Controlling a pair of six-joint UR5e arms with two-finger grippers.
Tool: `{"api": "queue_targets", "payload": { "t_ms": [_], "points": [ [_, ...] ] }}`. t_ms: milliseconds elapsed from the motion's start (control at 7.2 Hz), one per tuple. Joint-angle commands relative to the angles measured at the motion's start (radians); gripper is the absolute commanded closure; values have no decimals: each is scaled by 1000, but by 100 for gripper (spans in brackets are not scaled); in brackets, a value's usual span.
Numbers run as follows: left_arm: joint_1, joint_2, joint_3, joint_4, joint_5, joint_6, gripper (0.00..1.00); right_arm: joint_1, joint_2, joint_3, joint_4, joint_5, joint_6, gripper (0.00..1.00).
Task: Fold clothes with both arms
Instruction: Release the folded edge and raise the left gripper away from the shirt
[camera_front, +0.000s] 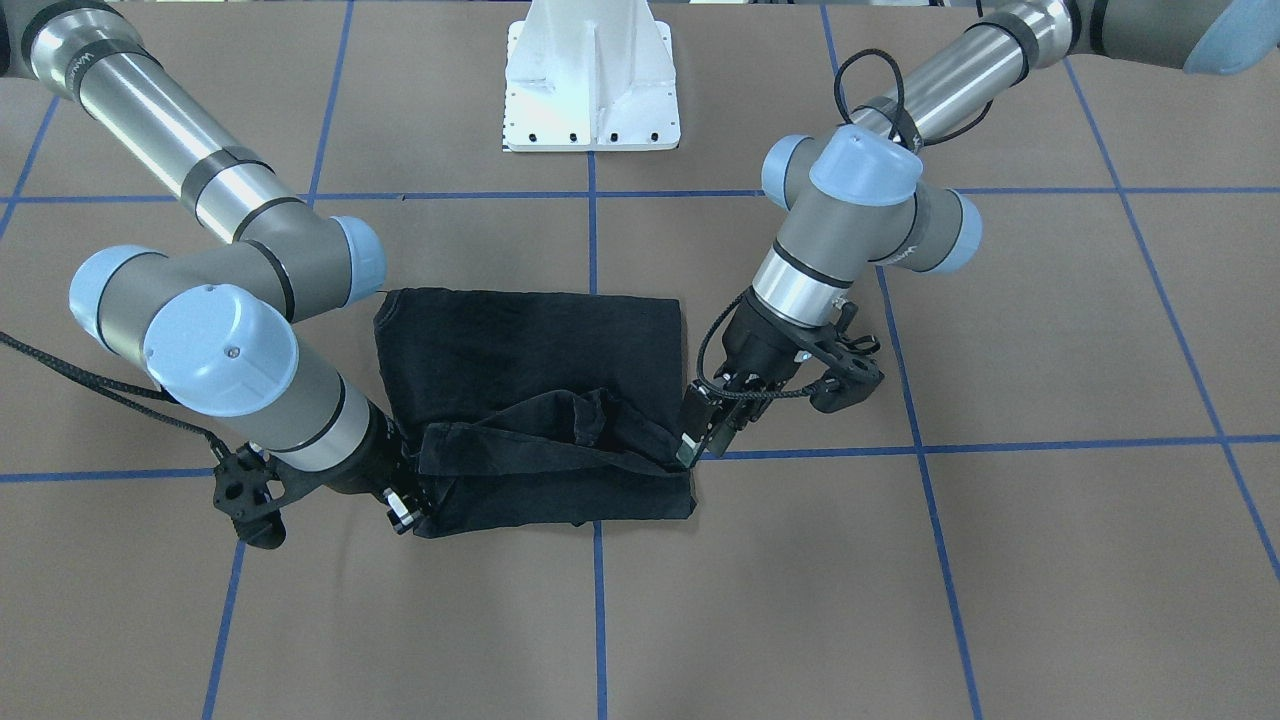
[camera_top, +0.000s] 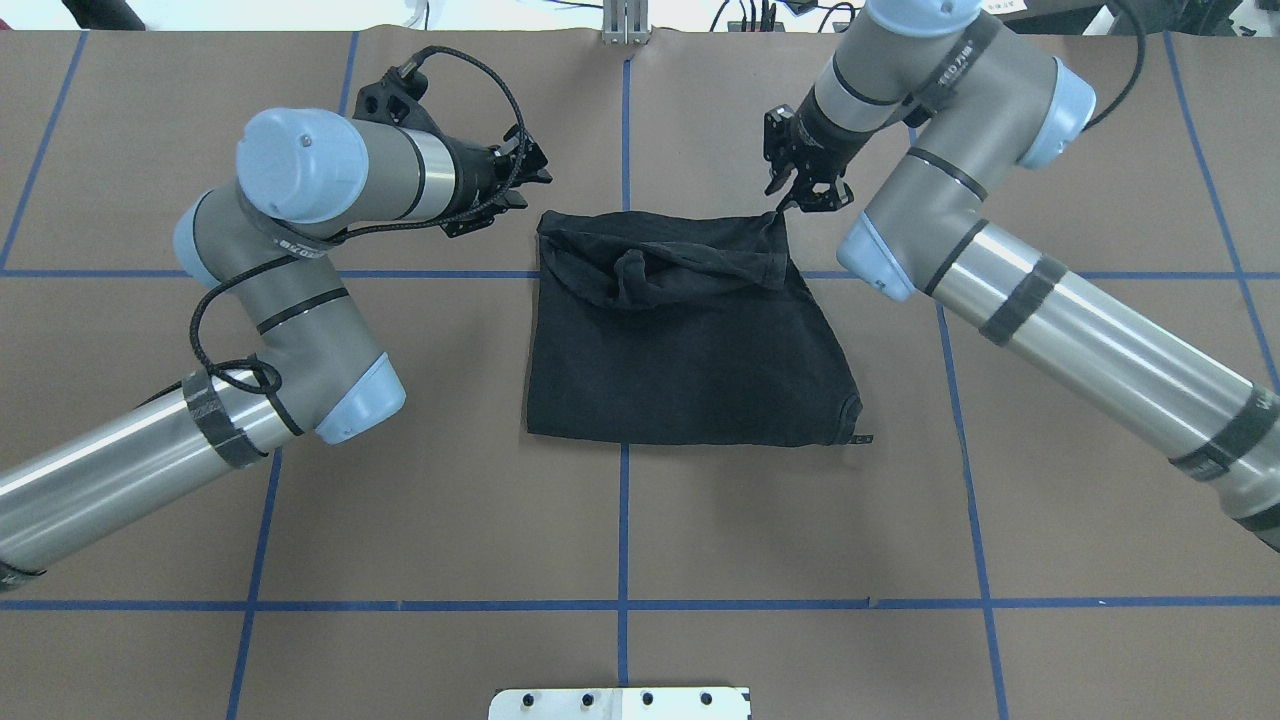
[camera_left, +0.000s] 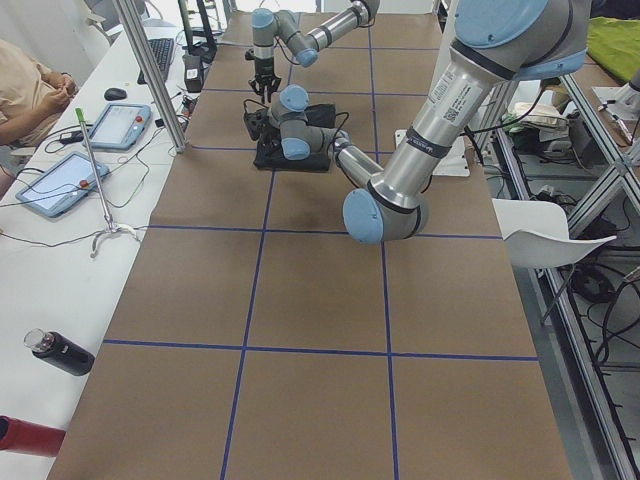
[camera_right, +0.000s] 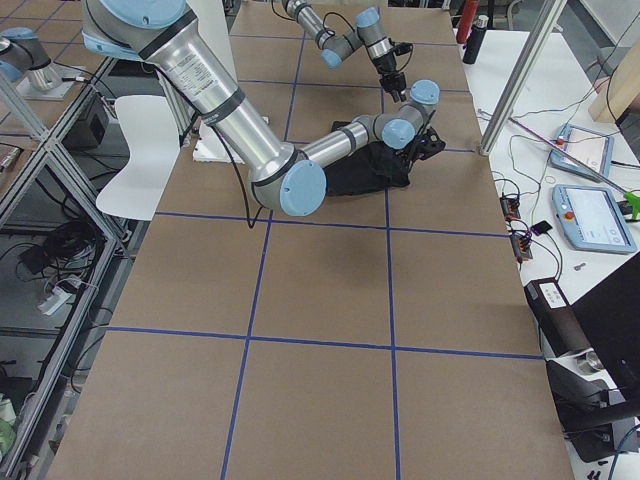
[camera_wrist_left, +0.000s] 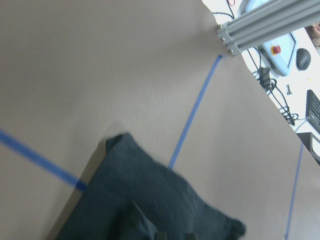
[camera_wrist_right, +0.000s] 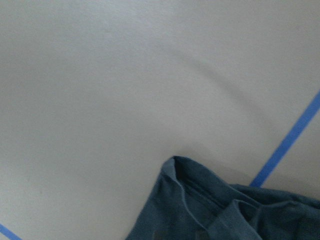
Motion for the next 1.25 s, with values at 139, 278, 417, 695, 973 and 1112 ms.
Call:
{"api": "queue_targets", "payload": {
  "t_ms": [139,278,417,695,973,1112],
  "points": [
    [-66,-9,42,-30,-63,68,0,53,26,-14,14,52,-25,0],
    [-76,38,-34,-24,-125,93,0,46,-75,110,17,44,-32,0],
    [-87,132,-160,-18,-146,210,0,14,-137,243,13,35,-39,0],
    [-131,265,-295,-7,-168,434,0,-173,-240,519,-97,-123,-26,35],
    [-197,391,-373,-7,-186,600,0,-354,-212,611,-235,-321,-26,100],
    [-243,420,-386,-5,-249,631,0,-385,-173,555,-234,-385,-26,100]
  ]
}}
